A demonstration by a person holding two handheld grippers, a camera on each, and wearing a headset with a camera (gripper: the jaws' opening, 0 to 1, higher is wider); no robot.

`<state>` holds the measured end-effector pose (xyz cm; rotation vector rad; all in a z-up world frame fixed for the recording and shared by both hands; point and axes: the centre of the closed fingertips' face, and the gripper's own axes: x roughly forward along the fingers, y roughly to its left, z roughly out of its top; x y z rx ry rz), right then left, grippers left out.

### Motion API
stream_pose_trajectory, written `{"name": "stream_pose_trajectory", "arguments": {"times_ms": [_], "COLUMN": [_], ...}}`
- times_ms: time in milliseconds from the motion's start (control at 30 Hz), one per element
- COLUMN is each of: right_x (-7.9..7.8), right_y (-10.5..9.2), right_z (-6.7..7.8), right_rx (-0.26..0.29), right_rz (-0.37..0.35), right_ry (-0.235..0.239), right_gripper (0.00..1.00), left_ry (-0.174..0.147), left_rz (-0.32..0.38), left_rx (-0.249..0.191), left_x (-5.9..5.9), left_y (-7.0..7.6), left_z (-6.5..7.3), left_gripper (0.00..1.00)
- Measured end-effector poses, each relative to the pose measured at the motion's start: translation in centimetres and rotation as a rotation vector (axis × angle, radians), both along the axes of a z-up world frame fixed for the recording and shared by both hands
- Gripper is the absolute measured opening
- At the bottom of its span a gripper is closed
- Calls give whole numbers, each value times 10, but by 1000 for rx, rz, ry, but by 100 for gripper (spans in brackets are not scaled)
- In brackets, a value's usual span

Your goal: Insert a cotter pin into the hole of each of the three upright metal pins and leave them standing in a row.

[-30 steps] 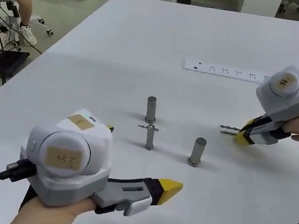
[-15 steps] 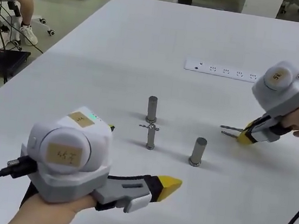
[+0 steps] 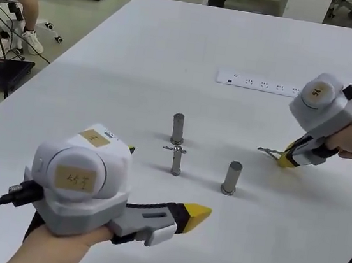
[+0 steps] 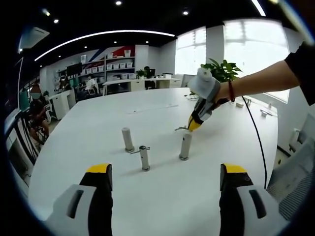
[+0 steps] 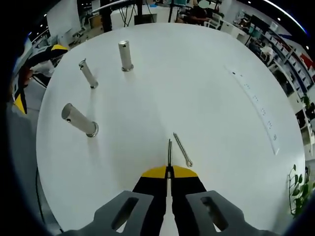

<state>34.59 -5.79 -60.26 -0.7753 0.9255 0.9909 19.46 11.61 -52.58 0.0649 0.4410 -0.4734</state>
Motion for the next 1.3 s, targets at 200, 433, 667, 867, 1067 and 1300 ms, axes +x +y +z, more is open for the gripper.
{"name": "stream_pose_trajectory", "arguments": {"times_ms": [200, 433, 667, 867, 1067, 1300], "right_x": [-7, -16, -48, -75, -98, -110], "right_y": [1, 10, 23, 36, 48, 60], "right_z": [11, 25, 42, 56, 62, 62], "right_rx": [66, 128, 209, 268, 299, 332], "right_rz": [17, 98, 134, 169, 224, 293], "right_ry": [-42, -117, -154, -162, -161, -153], "right_gripper": [0, 0, 0, 0, 0, 0], "left_ry": [0, -6, -1, 8, 15, 38], "left_rz": [-3, -6, -20, -51, -83, -104], "left_rx": [-6, -5, -10, -3, -10, -64], "left_x": [-1, -1, -2, -4, -7, -10], "left_y": [0, -1, -3, -9, -15, -20], "left_z": [1, 2, 2, 1, 1, 4], "left_gripper": [86, 81, 74, 69, 64, 56]}}
